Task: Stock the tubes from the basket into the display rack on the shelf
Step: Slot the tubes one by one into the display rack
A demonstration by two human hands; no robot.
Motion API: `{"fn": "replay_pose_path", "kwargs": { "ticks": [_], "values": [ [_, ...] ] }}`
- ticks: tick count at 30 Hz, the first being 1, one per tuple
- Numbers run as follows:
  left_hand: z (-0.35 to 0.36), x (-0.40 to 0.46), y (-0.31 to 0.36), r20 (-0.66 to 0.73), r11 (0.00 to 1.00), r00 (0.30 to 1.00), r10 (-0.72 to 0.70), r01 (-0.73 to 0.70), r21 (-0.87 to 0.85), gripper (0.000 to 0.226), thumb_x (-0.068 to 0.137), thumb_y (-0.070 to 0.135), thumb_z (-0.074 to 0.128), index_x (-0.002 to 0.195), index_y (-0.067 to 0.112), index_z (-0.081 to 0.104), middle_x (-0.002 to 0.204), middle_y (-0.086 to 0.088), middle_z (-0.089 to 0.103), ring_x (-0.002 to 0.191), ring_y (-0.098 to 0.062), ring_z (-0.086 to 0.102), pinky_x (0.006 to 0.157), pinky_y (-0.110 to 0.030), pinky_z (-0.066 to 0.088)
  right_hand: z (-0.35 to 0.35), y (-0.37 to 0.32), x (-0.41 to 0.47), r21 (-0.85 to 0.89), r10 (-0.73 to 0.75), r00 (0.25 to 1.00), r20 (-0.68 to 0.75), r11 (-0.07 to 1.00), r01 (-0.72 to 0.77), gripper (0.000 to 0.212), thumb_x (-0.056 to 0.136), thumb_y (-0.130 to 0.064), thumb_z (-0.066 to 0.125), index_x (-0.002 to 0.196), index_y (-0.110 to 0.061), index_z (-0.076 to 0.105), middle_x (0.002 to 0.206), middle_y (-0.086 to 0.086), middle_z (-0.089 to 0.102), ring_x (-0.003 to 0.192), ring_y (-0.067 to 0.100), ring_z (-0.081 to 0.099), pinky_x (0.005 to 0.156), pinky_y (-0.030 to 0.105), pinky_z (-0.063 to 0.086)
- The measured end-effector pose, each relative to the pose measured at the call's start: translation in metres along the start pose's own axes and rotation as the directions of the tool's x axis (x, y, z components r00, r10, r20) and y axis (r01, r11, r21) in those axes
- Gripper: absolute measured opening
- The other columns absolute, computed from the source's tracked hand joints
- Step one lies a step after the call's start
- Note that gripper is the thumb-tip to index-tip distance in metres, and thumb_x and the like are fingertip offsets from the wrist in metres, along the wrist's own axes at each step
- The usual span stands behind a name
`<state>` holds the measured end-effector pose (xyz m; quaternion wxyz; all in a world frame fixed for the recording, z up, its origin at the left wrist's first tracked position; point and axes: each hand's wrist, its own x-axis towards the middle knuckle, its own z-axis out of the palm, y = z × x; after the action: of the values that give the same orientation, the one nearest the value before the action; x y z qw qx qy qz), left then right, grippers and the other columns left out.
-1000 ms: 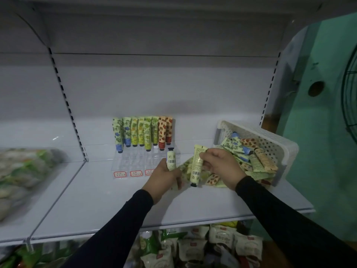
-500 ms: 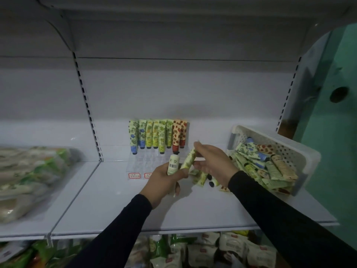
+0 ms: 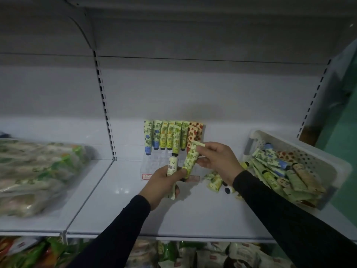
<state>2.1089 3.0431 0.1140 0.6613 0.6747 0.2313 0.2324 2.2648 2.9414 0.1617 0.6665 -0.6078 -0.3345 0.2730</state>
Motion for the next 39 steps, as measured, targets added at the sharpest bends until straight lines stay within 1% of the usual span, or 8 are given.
{"fn": "replay_pose_path", "kwargs": {
  "ticks": [5, 9, 12, 17, 22, 27, 31, 39],
  "values": [
    [-0.026, 0.008, -0.004, -0.257, 0.988, 0.957, 0.131, -0.106, 0.11, 0.022, 0.095, 0.028, 0.065, 0.089, 0.008, 0.058, 0.066, -0.006, 0.06, 0.049, -0.016, 0.052, 0.052, -0.031, 0.046, 0.008, -0.013, 0.016, -0.076, -0.077, 0.995, -0.068, 0.995, 0.072, 0.025, 0.087, -0.018, 0.072, 0.104, 0.002, 0.07, 0.09, 0.013, 0.07, 0.077, 0.026, 0.068, 0.073, 0.029, 0.06],
    [-0.054, 0.01, -0.009, -0.432, 0.952, 0.869, 0.241, -0.125, 0.28, 0.022, 0.096, 0.034, 0.06, 0.086, 0.017, 0.05, 0.069, -0.003, 0.053, 0.058, -0.018, 0.05, 0.054, -0.032, 0.043, 0.012, -0.02, 0.032, -0.231, -0.193, 0.973, -0.126, 0.96, 0.16, 0.01, 0.091, -0.019, 0.066, 0.088, -0.013, 0.073, 0.092, 0.007, 0.073, 0.075, 0.023, 0.073, 0.073, 0.031, 0.06],
    [-0.065, 0.01, -0.01, -0.518, 0.928, 0.808, 0.281, -0.091, 0.361, 0.023, 0.096, 0.031, 0.059, 0.084, 0.015, 0.048, 0.069, 0.0, 0.05, 0.061, -0.017, 0.045, 0.053, -0.027, 0.036, 0.013, -0.026, 0.044, -0.379, -0.29, 0.945, -0.153, 0.9, 0.215, 0.011, 0.091, -0.017, 0.065, 0.089, -0.011, 0.074, 0.085, 0.006, 0.072, 0.069, 0.017, 0.073, 0.07, 0.025, 0.06],
    [-0.063, 0.017, 0.005, -0.475, 0.892, 0.814, 0.335, -0.111, 0.439, 0.029, 0.097, 0.029, 0.059, 0.075, 0.021, 0.042, 0.064, 0.005, 0.047, 0.055, -0.01, 0.039, 0.045, -0.015, 0.032, 0.017, -0.041, 0.06, -0.592, -0.427, 0.891, -0.152, 0.762, 0.264, 0.016, 0.089, -0.02, 0.063, 0.08, -0.01, 0.072, 0.07, -0.001, 0.071, 0.058, 0.007, 0.067, 0.058, 0.011, 0.049],
    [-0.052, 0.042, 0.033, -0.377, 0.851, 0.846, 0.376, -0.154, 0.502, 0.017, 0.096, 0.032, 0.059, 0.083, 0.022, 0.053, 0.069, 0.004, 0.055, 0.058, -0.01, 0.045, 0.053, -0.024, 0.034, 0.021, -0.043, 0.079, -0.678, -0.496, 0.857, -0.138, 0.678, 0.284, 0.025, 0.087, -0.02, 0.063, 0.071, -0.003, 0.07, 0.066, 0.006, 0.07, 0.066, 0.02, 0.068, 0.069, 0.027, 0.056],
    [-0.05, 0.053, 0.032, -0.366, 0.849, 0.85, 0.379, -0.162, 0.503, 0.015, 0.096, 0.028, 0.058, 0.082, 0.025, 0.054, 0.068, 0.006, 0.054, 0.058, -0.009, 0.045, 0.053, -0.024, 0.033, 0.029, -0.028, 0.083, -0.771, -0.561, 0.823, -0.083, 0.56, 0.303, 0.028, 0.089, -0.023, 0.062, 0.071, -0.002, 0.07, 0.068, 0.01, 0.069, 0.068, 0.023, 0.064, 0.069, 0.03, 0.05],
    [-0.053, 0.052, 0.019, -0.386, 0.866, 0.851, 0.355, -0.144, 0.478, 0.023, 0.096, 0.033, 0.059, 0.076, 0.024, 0.052, 0.064, 0.004, 0.052, 0.053, -0.009, 0.04, 0.047, -0.019, 0.033, 0.033, -0.018, 0.083, -0.775, -0.552, 0.832, -0.062, 0.552, 0.308, 0.025, 0.091, -0.023, 0.062, 0.077, -0.006, 0.074, 0.073, 0.005, 0.071, 0.071, 0.018, 0.066, 0.071, 0.026, 0.052],
    [-0.065, 0.045, 0.006, -0.433, 0.866, 0.84, 0.327, -0.083, 0.493, 0.027, 0.096, 0.029, 0.058, 0.073, 0.022, 0.047, 0.063, 0.005, 0.049, 0.055, -0.011, 0.04, 0.052, -0.026, 0.032, 0.035, -0.014, 0.089, -0.809, -0.504, 0.863, -0.024, 0.518, 0.28, 0.032, 0.091, -0.024, 0.061, 0.071, -0.001, 0.071, 0.064, 0.013, 0.067, 0.062, 0.026, 0.065, 0.068, 0.039, 0.056]
  ]
}}
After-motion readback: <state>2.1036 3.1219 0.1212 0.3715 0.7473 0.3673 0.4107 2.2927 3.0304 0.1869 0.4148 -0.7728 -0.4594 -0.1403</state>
